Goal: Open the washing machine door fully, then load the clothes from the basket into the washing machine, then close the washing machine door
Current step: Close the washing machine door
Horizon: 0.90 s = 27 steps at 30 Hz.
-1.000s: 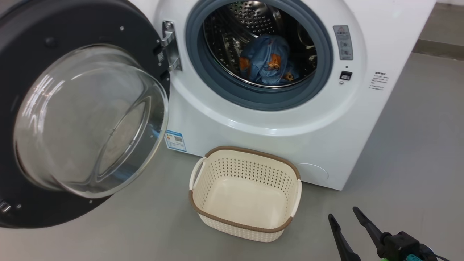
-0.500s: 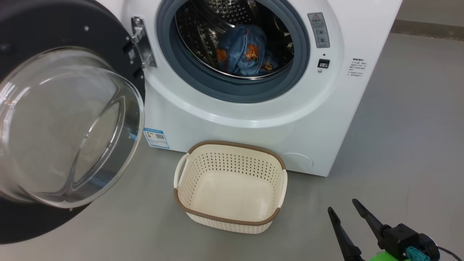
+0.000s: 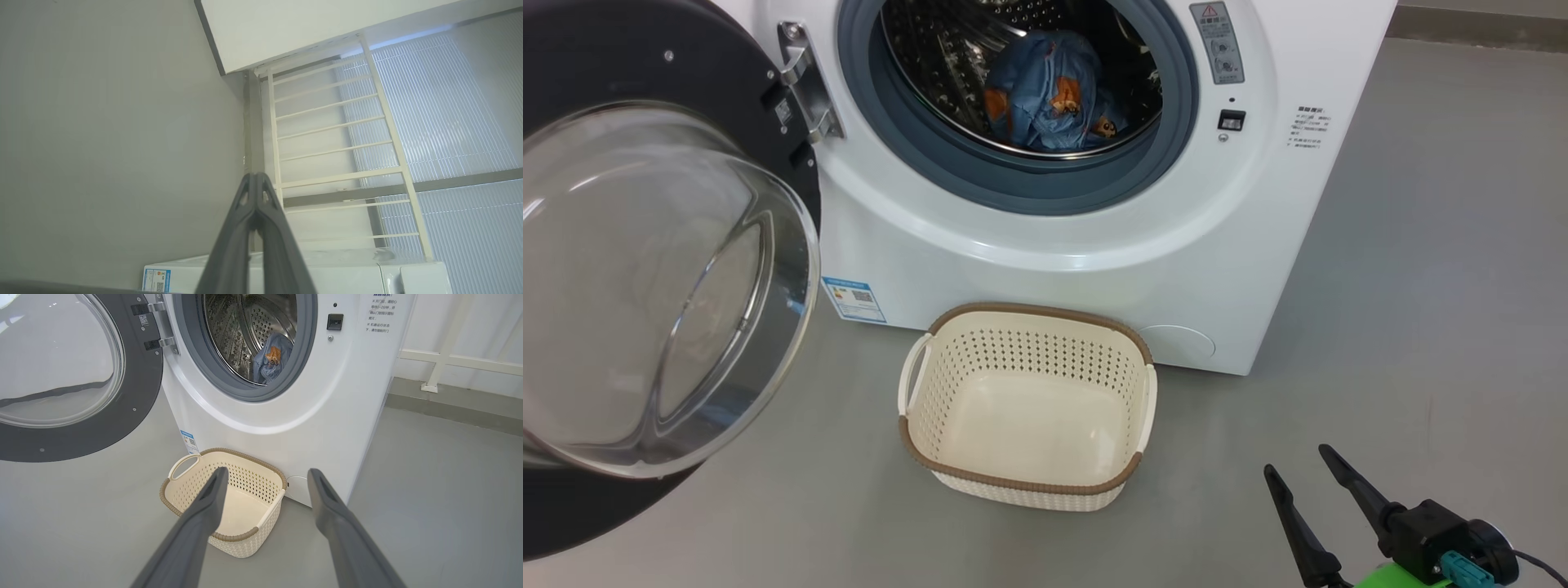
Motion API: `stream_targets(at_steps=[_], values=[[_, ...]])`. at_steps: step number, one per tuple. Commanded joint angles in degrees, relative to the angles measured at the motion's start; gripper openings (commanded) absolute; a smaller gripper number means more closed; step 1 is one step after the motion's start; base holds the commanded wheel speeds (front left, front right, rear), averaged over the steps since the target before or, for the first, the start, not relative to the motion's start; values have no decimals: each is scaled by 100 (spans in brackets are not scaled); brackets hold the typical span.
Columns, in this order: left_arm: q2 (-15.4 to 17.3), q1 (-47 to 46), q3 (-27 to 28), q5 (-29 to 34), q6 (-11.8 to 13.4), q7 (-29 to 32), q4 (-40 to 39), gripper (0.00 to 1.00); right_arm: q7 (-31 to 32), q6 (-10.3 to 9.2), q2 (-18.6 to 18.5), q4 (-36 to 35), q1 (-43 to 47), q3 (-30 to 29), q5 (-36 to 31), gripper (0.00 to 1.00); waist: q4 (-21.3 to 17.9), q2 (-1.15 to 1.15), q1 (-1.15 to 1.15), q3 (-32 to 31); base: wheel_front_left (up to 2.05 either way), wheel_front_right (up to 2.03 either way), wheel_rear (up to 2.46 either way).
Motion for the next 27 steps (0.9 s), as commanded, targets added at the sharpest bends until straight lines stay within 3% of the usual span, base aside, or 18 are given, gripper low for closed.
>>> stream_targets(at_steps=[1, 11, 27], values=[[381, -151, 20, -40, 7, 116, -81, 0, -28, 8, -59, -105, -233, 98, 52, 100, 11, 0, 0, 6, 0, 0, 0], [357, -175, -85, -153, -5, 480, 150, 0, -28, 8, -92, -104, -250, 114, 57, 100, 51, 0, 0, 16, 0, 0, 0], [232, -83, -197, -284, -256, 834, 390, 0, -28, 8, -218, -96, -246, 162, 84, 100, 3, 0, 0, -9, 0, 0, 0]])
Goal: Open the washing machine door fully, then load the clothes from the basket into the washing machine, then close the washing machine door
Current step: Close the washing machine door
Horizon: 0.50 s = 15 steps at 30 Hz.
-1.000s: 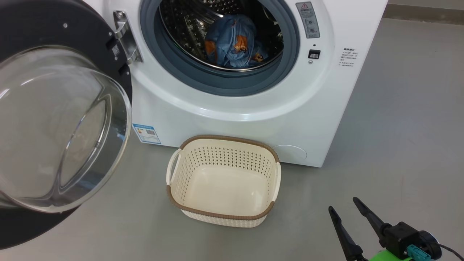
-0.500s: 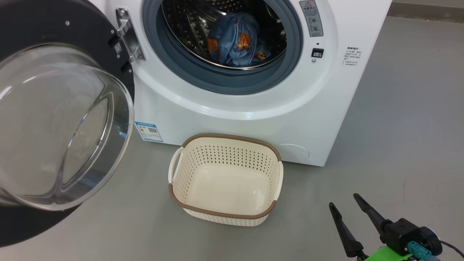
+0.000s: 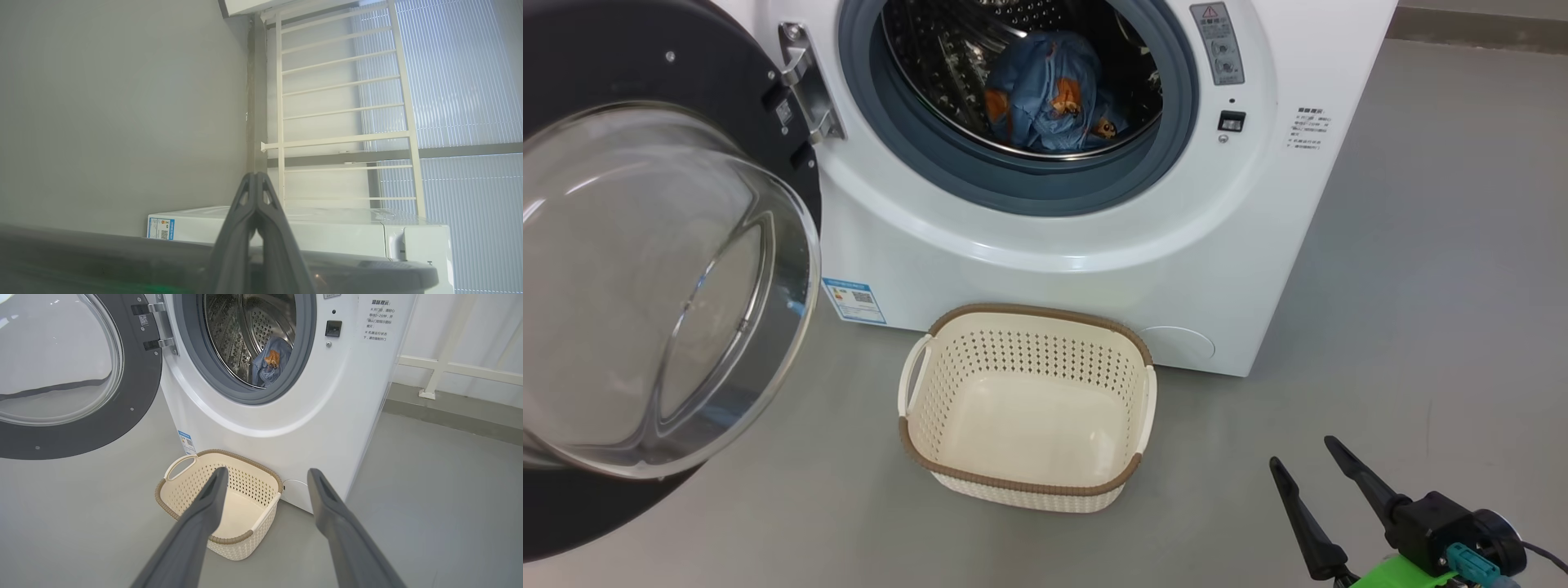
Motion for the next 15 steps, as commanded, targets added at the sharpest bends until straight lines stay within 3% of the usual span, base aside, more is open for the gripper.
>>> stream_targets(at_steps=[1, 15], values=[[355, -18, 4, -3, -76, 83, -114, 0, -28, 8, -86, -113, -142, 136, 73, 100, -3, 0, 0, -17, 0, 0, 0], [353, 106, -172, -105, -249, 658, 36, 0, -28, 8, -142, -84, -57, 186, 70, 100, 18, 0, 0, -154, 0, 0, 0]])
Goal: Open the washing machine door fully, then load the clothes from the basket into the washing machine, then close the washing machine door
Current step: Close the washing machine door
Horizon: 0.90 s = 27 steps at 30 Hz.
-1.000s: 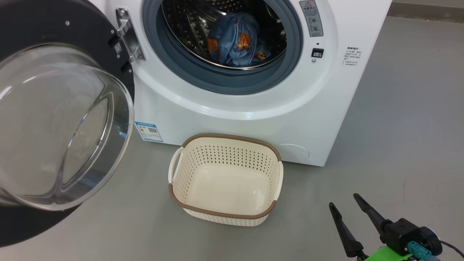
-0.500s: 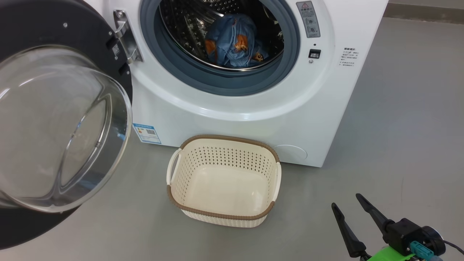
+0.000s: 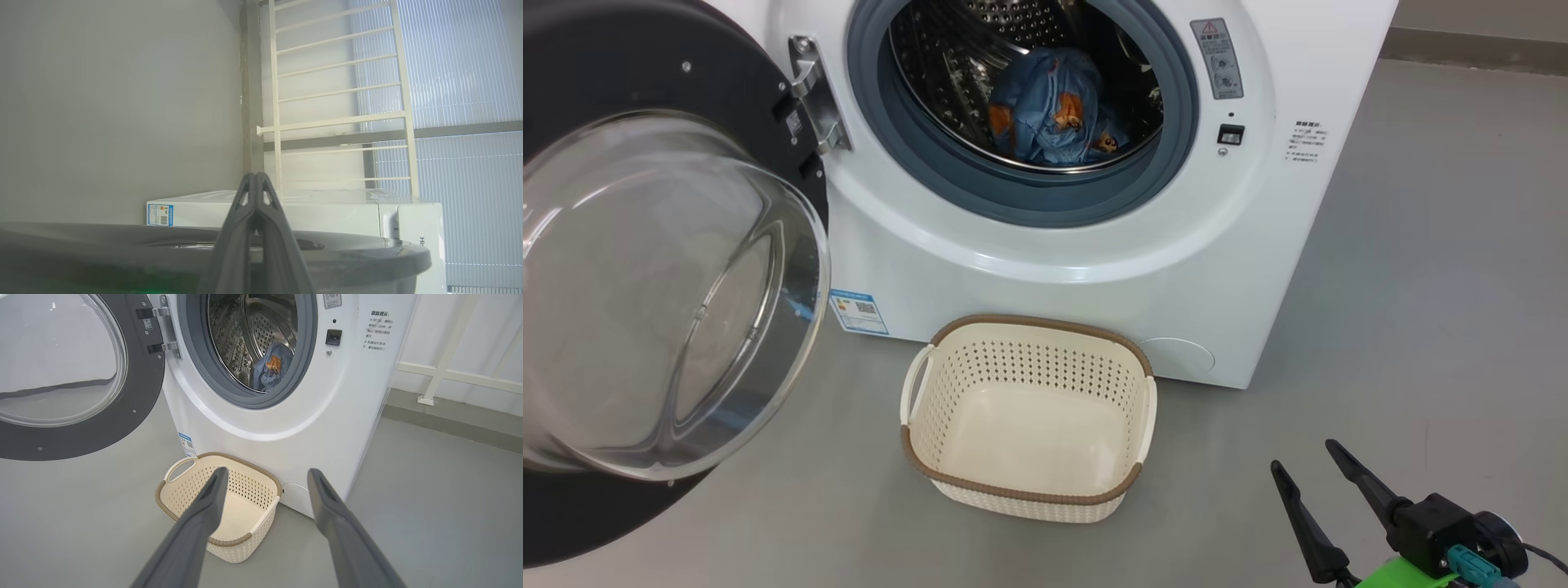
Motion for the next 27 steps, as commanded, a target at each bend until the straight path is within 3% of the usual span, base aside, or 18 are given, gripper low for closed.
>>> stream_targets(at_steps=[1, 27], values=[[270, 79, -14, -64, -57, 131, -109, 0, -28, 8, -93, -114, -65, 153, 36, 100, 14, 0, 0, -8, 0, 0, 0], [57, 272, -207, -401, -48, 1241, -369, 0, -28, 8, -41, -85, -38, 190, 12, 100, 81, 0, 0, -79, 0, 0, 0]])
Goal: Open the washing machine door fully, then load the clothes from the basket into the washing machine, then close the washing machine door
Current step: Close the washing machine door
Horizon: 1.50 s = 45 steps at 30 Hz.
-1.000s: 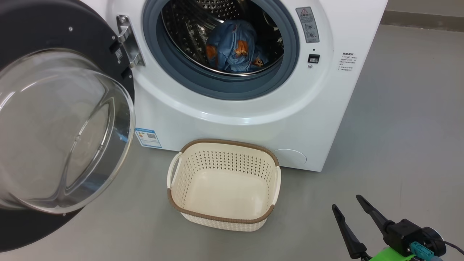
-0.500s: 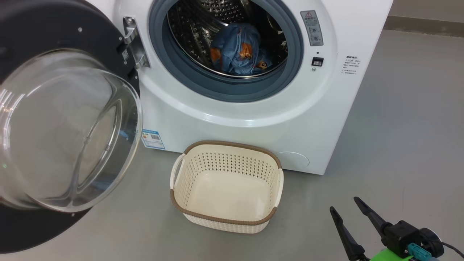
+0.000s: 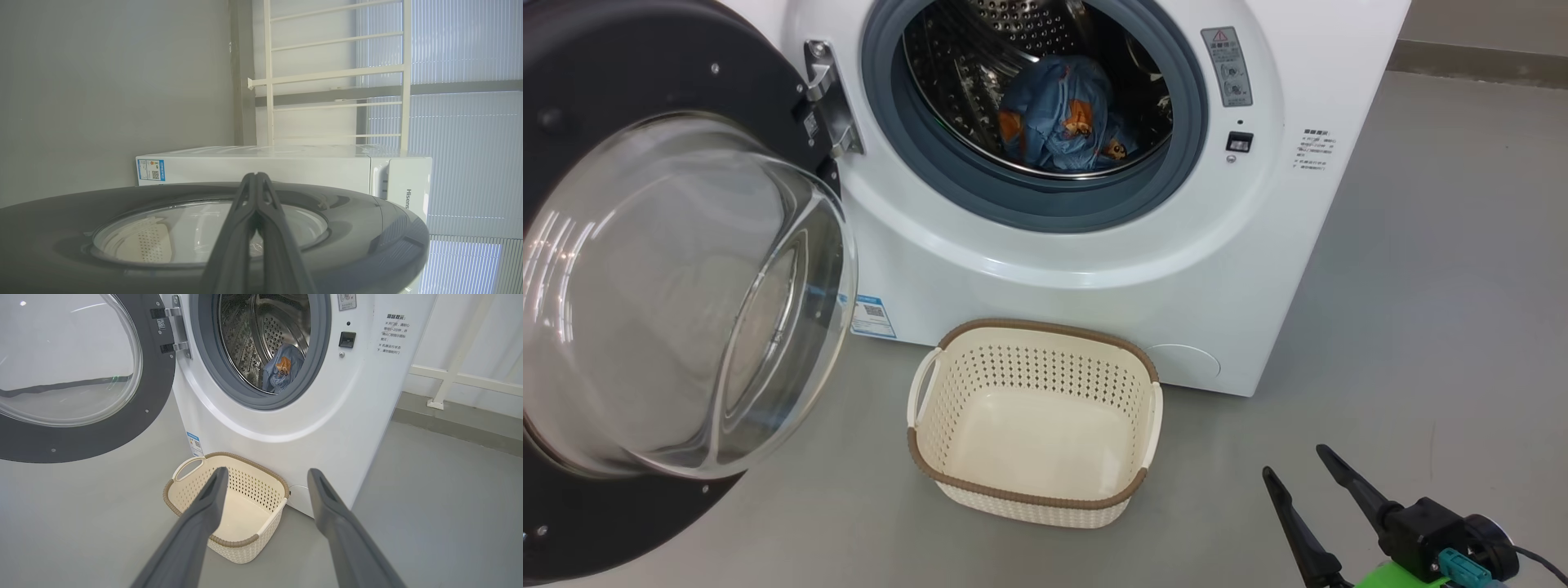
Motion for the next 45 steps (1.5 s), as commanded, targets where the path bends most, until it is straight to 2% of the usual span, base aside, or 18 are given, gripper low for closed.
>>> stream_targets(at_steps=[1, 6, 31, 45], values=[[186, 80, -13, -53, 7, 119, -169, 0, -28, 8, -34, -113, -47, 83, 9, 100, 3, 0, 0, -2, 0, 0, 0], [153, 108, -63, -76, 29, 259, -281, 0, -28, 8, 0, -121, -48, 73, 11, 100, 7, 0, 0, -7, 0, 0, 0], [-405, 366, -569, -263, 560, 1285, -1674, 0, -28, 8, 244, -162, -72, -50, -17, 100, 307, 0, 0, 111, 0, 0, 0], [-704, 672, -854, -309, 919, 1735, -2686, 0, -28, 8, 375, -165, -99, -119, -1, 100, 208, 0, 0, 110, 0, 0, 0]])
